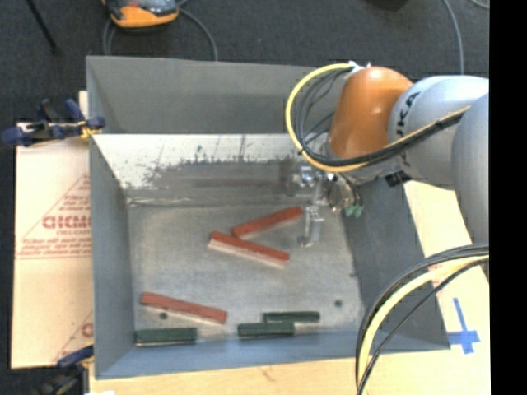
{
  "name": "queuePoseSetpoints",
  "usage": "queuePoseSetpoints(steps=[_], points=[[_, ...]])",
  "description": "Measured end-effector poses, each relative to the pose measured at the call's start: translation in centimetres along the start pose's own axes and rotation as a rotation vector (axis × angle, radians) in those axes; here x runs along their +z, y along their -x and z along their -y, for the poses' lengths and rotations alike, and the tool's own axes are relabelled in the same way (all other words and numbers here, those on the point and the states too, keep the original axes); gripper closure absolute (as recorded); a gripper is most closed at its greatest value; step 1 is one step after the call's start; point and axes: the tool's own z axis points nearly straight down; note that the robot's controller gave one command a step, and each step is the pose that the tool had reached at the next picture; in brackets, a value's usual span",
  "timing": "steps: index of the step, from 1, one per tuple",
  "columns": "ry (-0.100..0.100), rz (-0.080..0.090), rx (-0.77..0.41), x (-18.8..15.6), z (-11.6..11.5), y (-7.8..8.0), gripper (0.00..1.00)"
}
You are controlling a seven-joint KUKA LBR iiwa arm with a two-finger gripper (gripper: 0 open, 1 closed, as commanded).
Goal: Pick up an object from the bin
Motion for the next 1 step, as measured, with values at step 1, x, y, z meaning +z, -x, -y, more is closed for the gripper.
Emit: queuePoseSetpoints(steps=[1], points=[[0.001,0.002,-0.084,-0.26,-4.04,0.63,0.0]])
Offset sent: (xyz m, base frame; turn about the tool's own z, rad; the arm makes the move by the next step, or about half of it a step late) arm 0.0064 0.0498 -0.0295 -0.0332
